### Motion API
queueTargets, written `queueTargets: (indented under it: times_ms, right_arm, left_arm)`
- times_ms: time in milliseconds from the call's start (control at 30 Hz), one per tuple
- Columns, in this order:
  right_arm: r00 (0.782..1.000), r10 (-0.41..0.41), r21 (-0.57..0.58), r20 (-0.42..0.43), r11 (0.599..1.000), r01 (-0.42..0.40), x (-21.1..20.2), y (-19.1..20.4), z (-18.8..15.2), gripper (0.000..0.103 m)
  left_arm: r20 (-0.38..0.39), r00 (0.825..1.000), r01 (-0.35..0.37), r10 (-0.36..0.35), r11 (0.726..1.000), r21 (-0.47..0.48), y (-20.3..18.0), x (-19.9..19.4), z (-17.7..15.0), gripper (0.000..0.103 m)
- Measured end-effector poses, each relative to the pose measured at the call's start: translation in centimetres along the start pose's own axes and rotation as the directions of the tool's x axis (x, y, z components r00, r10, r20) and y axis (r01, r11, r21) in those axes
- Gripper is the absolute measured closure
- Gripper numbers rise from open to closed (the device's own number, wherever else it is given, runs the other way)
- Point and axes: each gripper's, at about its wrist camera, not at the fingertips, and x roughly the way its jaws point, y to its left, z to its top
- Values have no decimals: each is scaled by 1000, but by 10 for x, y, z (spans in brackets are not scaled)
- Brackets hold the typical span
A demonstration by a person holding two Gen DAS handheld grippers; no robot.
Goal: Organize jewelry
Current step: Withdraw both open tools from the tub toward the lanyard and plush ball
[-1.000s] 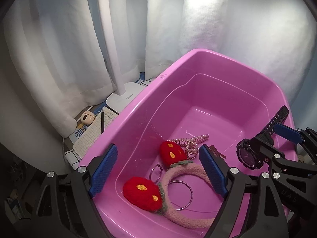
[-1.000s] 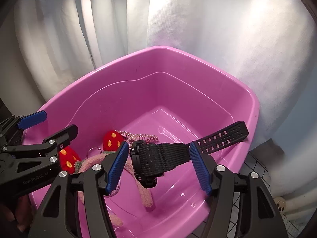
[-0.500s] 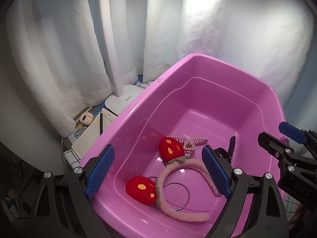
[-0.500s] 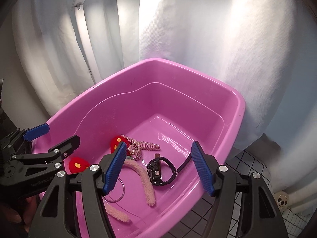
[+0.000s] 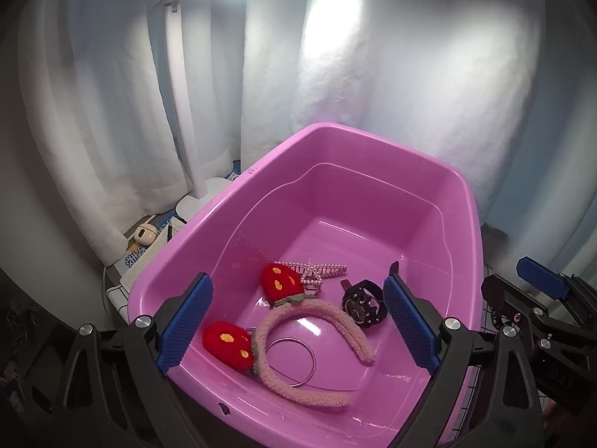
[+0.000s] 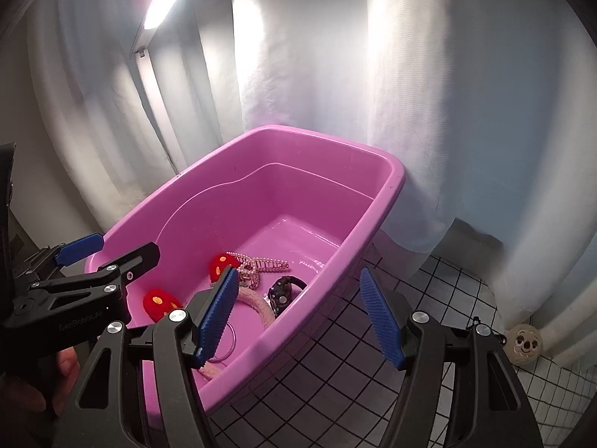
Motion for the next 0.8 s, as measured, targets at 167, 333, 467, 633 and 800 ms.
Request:
queueTargets:
  times_ms: [167, 333, 467, 633, 800]
  right_arm:
    - [999, -47, 61, 14, 997, 46, -33, -35, -23, 38]
    - [991, -130, 107, 9, 986, 128, -63, -73, -55, 38]
    - [982, -187, 158, -9, 970, 186, -84, -109, -81, 38]
    - [970, -242, 228, -36, 943, 243, -102, -154, -110, 38]
    - [961, -268, 277, -62, 921, 274, -108, -192, -132, 38]
  left_arm:
    - [12, 999, 52, -52, 998, 23, -29, -13, -5, 12]
    - [17, 994, 111, -112, 992, 56, -67, -24, -16, 12]
    - [-1, 987, 159, -160, 983, 94, -102, -27, -28, 11]
    - [-43, 978, 209, -204, 967, 148, -148, -22, -47, 11]
    - [-94, 968, 247, -233, 951, 189, -191, -10, -64, 11]
